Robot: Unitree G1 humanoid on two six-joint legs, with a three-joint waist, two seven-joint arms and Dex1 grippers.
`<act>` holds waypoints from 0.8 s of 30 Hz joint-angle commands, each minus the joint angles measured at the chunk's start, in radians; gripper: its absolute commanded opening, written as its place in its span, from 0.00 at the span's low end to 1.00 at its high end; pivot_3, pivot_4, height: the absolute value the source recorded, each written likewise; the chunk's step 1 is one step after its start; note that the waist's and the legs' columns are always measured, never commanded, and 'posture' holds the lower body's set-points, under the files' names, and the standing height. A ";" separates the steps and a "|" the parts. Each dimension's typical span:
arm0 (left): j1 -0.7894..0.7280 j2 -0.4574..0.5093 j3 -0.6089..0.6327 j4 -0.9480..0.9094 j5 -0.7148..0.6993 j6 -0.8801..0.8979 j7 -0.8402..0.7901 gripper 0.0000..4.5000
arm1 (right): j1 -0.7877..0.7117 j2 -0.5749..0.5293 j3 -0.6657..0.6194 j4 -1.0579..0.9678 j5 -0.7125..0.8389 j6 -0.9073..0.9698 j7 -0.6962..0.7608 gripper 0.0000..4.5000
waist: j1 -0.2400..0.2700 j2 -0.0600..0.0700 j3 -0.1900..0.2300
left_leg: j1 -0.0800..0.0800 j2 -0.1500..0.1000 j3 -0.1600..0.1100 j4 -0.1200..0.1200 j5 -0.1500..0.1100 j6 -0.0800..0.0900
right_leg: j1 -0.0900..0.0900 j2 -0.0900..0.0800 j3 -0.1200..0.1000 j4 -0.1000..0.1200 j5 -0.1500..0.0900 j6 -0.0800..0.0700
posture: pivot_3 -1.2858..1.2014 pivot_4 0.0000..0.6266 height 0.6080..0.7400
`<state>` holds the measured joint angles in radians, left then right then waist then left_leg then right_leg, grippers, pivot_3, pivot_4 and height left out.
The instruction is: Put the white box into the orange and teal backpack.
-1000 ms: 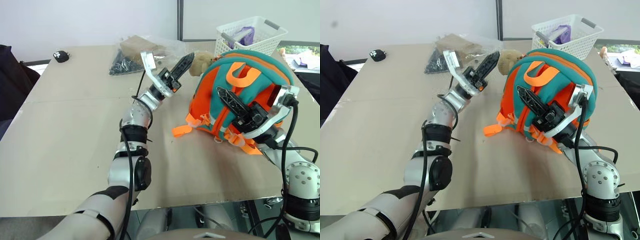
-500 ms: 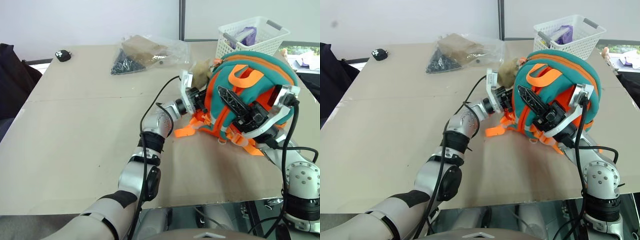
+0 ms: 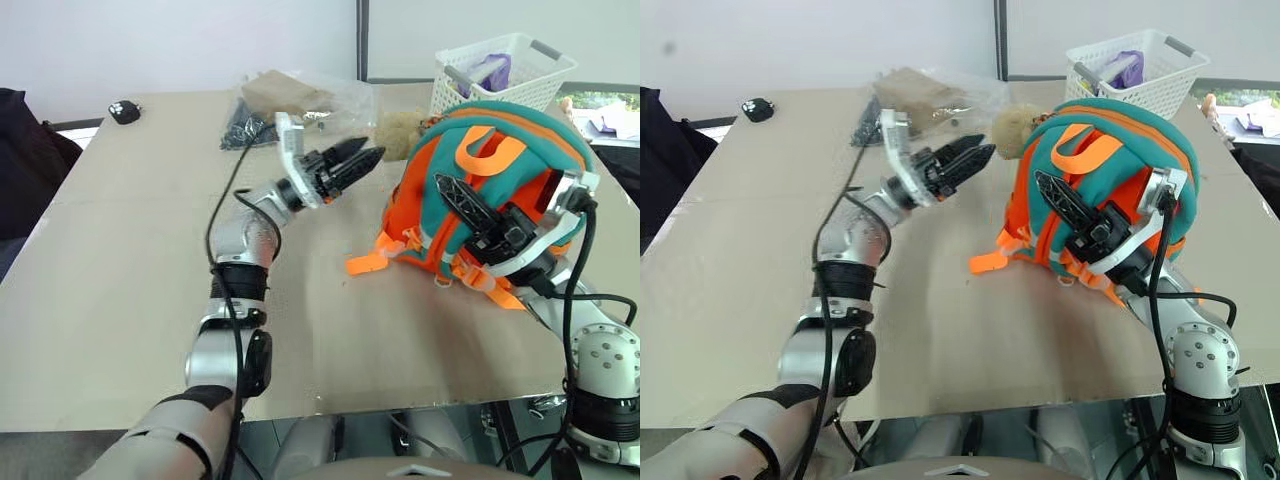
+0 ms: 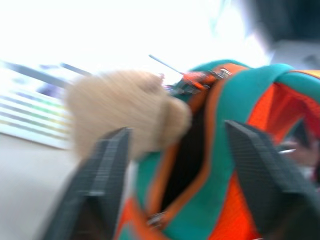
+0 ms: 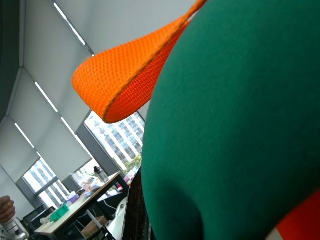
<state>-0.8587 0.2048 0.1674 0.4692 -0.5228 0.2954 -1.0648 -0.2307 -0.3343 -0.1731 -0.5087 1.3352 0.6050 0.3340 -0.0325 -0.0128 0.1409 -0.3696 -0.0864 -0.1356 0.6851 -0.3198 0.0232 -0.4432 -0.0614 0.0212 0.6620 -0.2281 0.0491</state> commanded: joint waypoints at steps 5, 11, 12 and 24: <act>-0.054 -0.036 -0.071 0.087 0.153 -0.331 0.026 0.98 | -0.022 0.022 0.016 -0.016 -0.009 -0.012 0.014 0.00 | 0.006 0.000 0.000 | 0.000 0.000 0.000 0.000 0.000 0.000 | 0.000 0.000 0.000 0.000 0.000 0.000 | 0.52 0.24 1.00; -0.079 -0.072 -0.132 0.188 0.180 -0.342 -0.042 0.98 | -0.021 0.021 0.007 -0.023 -0.015 -0.011 0.006 0.00 | -0.006 0.000 0.000 | 0.000 0.000 0.000 0.000 0.000 0.000 | 0.000 0.000 0.000 0.000 0.000 0.000 | 0.52 0.24 1.00; -0.085 -0.073 -0.137 0.201 0.182 -0.339 -0.051 0.98 | -0.020 0.021 0.006 -0.025 -0.016 -0.012 0.004 0.00 | -0.006 0.000 0.000 | 0.000 0.000 0.000 0.000 0.000 0.000 | 0.000 0.000 0.000 0.001 0.000 0.000 | 0.52 0.24 1.00; -0.138 -0.056 -0.093 0.340 0.184 -0.369 -0.030 0.38 | -0.011 0.036 0.011 -0.034 -0.033 -0.019 -0.002 0.00 | -0.006 0.000 0.000 | 0.000 0.000 0.000 0.000 0.000 0.000 | 0.000 0.000 -0.001 0.001 0.000 0.000 | 0.52 0.24 1.00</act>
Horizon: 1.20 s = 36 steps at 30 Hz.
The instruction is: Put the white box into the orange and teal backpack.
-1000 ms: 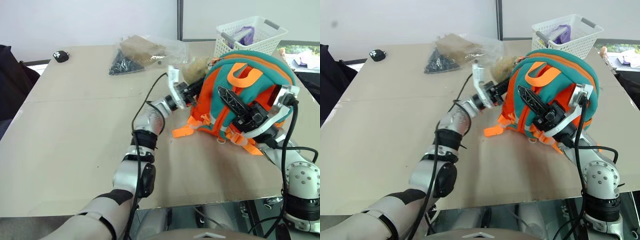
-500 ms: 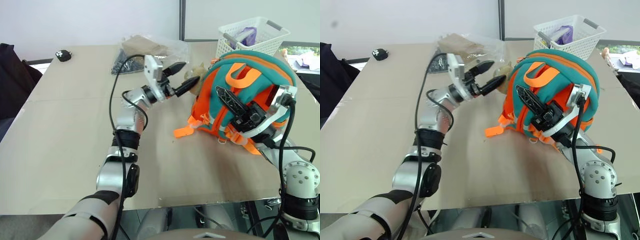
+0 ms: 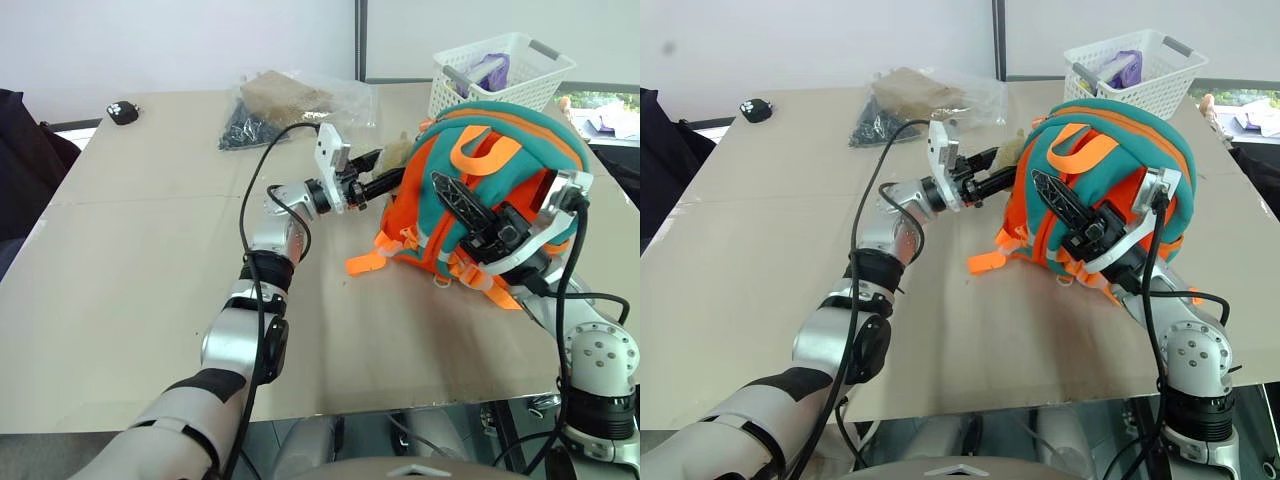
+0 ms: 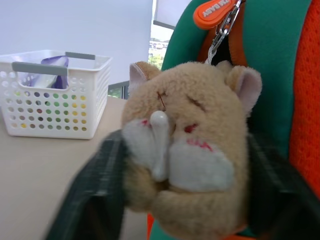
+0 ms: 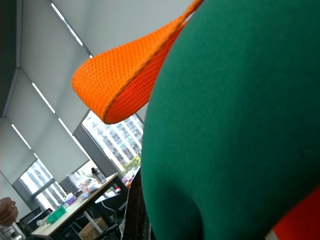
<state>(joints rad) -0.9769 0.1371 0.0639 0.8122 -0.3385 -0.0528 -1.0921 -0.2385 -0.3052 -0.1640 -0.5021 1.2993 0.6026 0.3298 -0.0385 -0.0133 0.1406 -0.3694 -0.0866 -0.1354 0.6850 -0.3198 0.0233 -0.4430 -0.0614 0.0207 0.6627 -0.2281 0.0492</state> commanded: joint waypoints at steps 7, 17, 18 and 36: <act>0.045 0.039 0.030 -0.051 0.041 -0.163 0.071 0.11 | 0.013 0.019 0.008 -0.036 -0.024 -0.026 0.021 0.00 | -0.001 0.000 0.000 | 0.000 0.000 0.000 0.000 0.000 0.000 | 0.000 0.000 0.000 0.000 0.000 0.000 | 0.52 0.24 1.00; 0.129 0.226 -0.265 0.009 0.534 -0.422 0.264 0.11 | 0.041 0.034 0.004 -0.047 -0.032 -0.040 0.018 0.00 | -0.001 0.000 -0.001 | 0.001 0.000 0.001 0.000 0.000 0.000 | 0.000 0.000 0.001 0.000 0.000 0.000 | 0.52 0.24 1.00; 0.138 0.253 -0.330 0.029 0.610 -0.406 0.261 0.11 | 0.040 0.035 0.004 -0.046 -0.033 -0.041 0.019 0.00 | -0.001 0.000 -0.002 | 0.001 0.000 0.001 -0.001 0.000 0.000 | 0.000 0.000 0.001 0.000 0.000 0.000 | 0.52 0.24 1.00; 0.362 0.254 -0.163 -0.431 0.122 0.043 -0.057 1.00 | 0.175 -0.217 0.000 -0.102 -0.115 0.052 0.197 0.62 | 0.004 0.001 -0.016 | 0.005 0.000 -0.001 -0.002 -0.001 0.001 | 0.005 0.000 0.001 -0.002 0.000 0.000 | 0.52 0.24 1.00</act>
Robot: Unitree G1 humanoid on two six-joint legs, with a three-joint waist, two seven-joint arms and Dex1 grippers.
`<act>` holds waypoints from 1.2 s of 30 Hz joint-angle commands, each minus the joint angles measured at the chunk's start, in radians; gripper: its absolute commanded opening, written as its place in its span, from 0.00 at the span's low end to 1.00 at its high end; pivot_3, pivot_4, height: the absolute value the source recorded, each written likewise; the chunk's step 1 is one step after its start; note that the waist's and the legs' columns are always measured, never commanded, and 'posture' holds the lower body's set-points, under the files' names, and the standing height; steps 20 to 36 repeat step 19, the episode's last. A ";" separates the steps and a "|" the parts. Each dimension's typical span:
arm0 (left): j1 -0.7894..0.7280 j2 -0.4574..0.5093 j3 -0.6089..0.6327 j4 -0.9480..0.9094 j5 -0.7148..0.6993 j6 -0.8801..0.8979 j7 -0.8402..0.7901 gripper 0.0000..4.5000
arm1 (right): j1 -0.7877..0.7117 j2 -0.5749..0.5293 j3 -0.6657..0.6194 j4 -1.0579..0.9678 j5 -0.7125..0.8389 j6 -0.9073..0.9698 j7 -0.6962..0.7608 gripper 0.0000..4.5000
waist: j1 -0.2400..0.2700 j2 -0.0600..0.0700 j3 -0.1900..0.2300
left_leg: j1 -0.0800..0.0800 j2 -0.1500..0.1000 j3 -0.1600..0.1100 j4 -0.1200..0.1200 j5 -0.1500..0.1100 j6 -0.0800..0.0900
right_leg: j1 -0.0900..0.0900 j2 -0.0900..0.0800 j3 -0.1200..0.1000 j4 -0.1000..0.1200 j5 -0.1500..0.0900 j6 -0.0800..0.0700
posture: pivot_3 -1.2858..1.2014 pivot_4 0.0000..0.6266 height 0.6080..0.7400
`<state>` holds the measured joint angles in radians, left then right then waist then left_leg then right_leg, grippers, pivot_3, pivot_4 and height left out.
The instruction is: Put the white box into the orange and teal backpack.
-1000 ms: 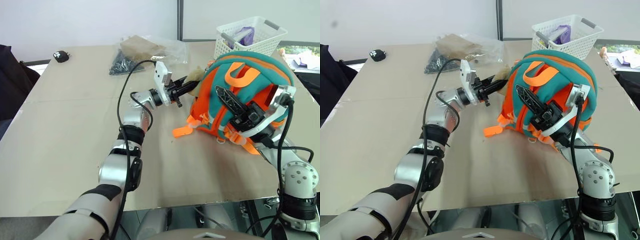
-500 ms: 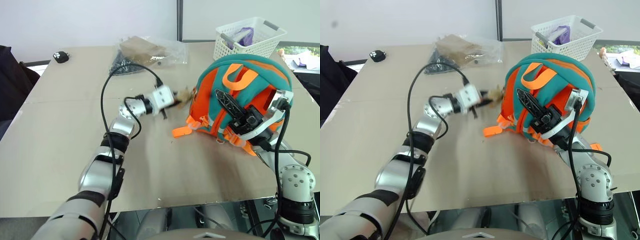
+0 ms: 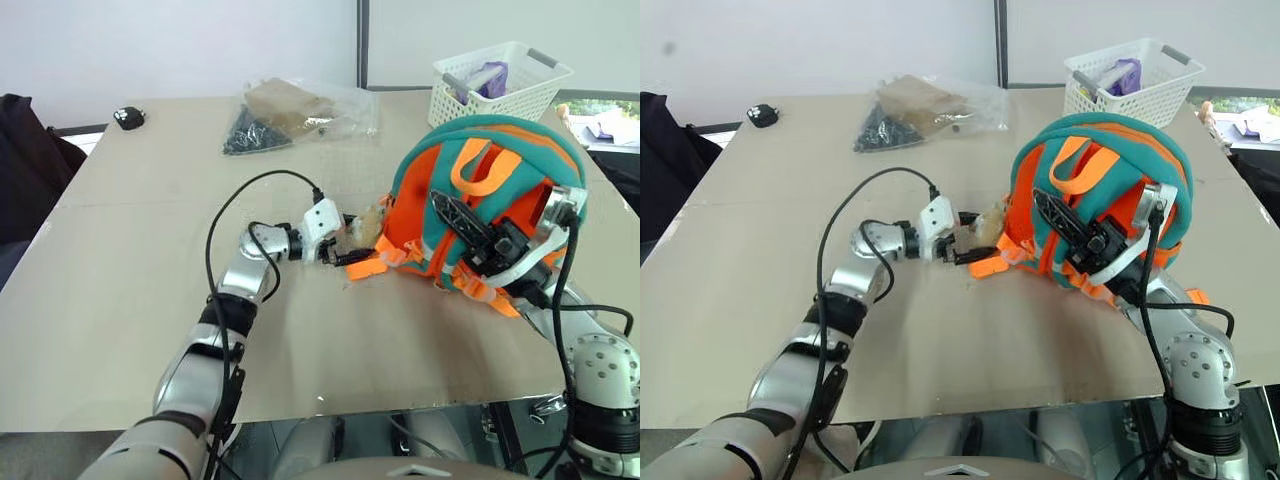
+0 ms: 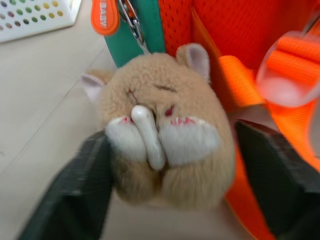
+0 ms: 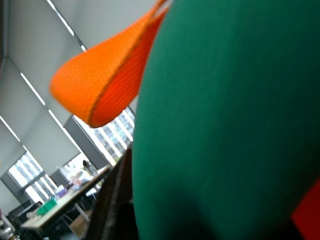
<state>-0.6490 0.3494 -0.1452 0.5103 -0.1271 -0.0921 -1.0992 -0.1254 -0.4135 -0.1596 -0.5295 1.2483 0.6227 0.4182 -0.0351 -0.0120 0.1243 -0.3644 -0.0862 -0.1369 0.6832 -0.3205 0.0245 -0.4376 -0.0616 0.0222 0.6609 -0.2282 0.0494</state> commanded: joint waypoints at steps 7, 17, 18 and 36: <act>0.257 0.183 0.117 -0.393 -0.243 0.269 -0.124 1.00 | 0.334 -0.309 -0.118 -0.096 -0.298 -0.084 0.312 0.99 | 0.002 0.000 0.001 | 0.002 0.001 0.001 -0.001 0.000 0.001 | 0.001 0.001 0.002 -0.001 0.000 0.000 | 0.52 0.24 1.00; 0.582 0.215 0.151 -0.673 -0.265 0.418 0.054 1.00 | 0.593 -0.211 -0.110 0.145 -0.703 -0.532 0.497 0.99 | 0.024 0.000 0.001 | 0.005 0.001 0.002 0.000 -0.001 0.002 | 0.005 0.001 0.004 -0.003 0.000 0.000 | 0.52 0.24 1.00; 0.620 0.210 0.147 -0.687 -0.248 0.399 0.073 1.00 | 0.595 -0.189 -0.106 0.179 -0.720 -0.561 0.498 0.99 | 0.024 0.001 0.001 | 0.006 0.002 0.002 -0.001 -0.001 0.002 | 0.006 0.001 0.004 -0.003 0.000 0.000 | 0.52 0.24 1.00; 0.652 0.206 0.143 -0.703 -0.238 0.390 0.088 1.00 | 0.593 -0.173 -0.104 0.203 -0.729 -0.575 0.499 0.99 | 0.024 0.001 0.001 | 0.006 0.002 0.003 -0.001 -0.001 0.002 | 0.006 0.001 0.004 -0.003 0.000 0.000 | 0.52 0.24 1.00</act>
